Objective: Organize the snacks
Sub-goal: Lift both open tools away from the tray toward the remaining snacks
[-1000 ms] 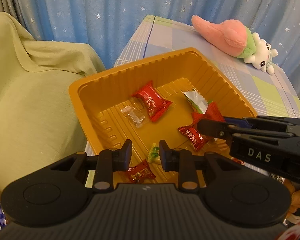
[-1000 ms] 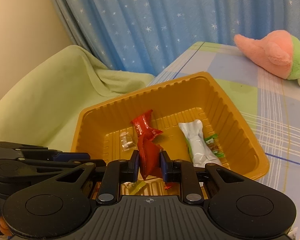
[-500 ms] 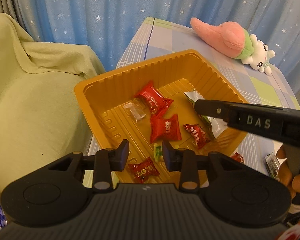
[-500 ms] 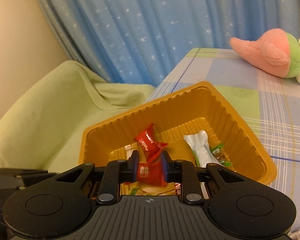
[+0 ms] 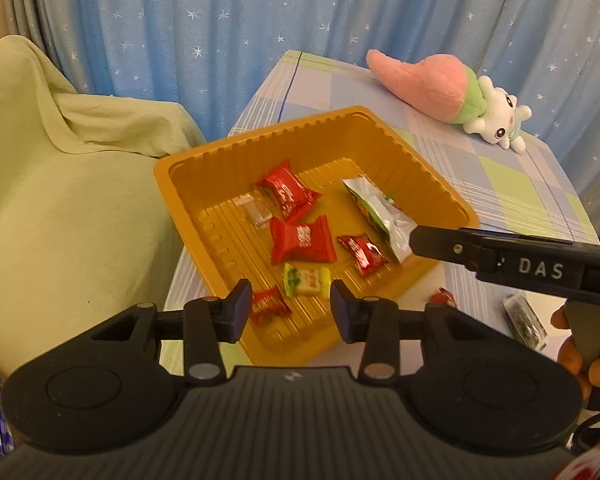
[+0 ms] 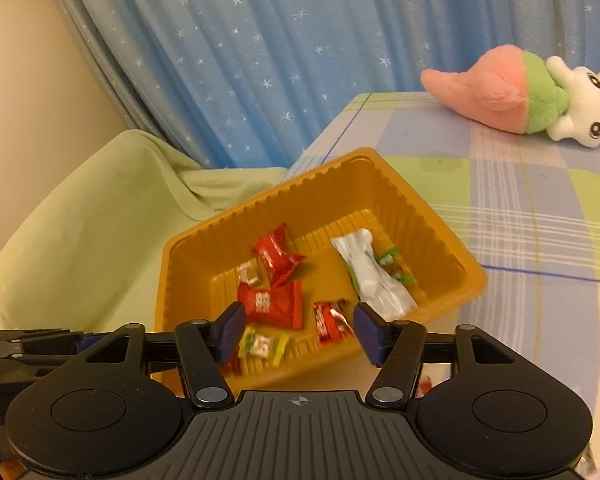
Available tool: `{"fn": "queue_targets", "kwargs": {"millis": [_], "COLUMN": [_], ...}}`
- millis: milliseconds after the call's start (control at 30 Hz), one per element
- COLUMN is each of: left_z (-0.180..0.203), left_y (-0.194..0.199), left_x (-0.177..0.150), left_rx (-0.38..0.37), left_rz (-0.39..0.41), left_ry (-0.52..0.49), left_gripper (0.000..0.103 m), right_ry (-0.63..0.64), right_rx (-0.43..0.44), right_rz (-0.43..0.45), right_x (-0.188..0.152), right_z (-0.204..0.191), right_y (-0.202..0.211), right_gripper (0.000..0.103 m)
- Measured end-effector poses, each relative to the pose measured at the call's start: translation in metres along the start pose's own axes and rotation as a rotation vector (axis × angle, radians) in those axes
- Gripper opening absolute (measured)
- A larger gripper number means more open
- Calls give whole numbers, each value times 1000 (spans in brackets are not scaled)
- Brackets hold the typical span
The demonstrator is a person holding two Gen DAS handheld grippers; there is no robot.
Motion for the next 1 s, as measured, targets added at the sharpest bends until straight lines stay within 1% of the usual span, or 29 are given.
{"fn": "queue_targets", "kwargs": {"millis": [67,133,267,433,567,667,1000], "left_z": [6,13,26,43,58,68,100], "left_y": [8,14,27,41,52,60,78], "left_x": [-7,-13,-25,-42,-56,-66,-100], "left_rx": [3,10,21,36,43,47,56], "left_rz": [1,-1,0,2,-2,-2,-26], "left_ry": [-1,-1,-3,1,7,11,11], "left_gripper": [40,45,46,55,58,62,65], "right_ry": [-1,-1,2,-1,-11,2,23], "right_rx": [3,5,0,-13,-21,-26,-37], "right_rz": [2,2,-6,-18,-38,-49,-96], "right_x": [-4,-9,-19,-31,-43,-51,-82], "right_z": [3,7,15,28,40,47,71], "right_y": [12,24,48,76,97,112,150], "right_gripper": [69,73,78,82,84,85,86]}}
Point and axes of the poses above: each gripper's, at about its wrist camera, not at the fingertips, and y roughly against the way its jaws point, z to its right, x to its top, the point moved 8 cm from there along -y, roughly the way its jaws point, and after that the axes turned 8 degrees about z, right-handed, at the moved point
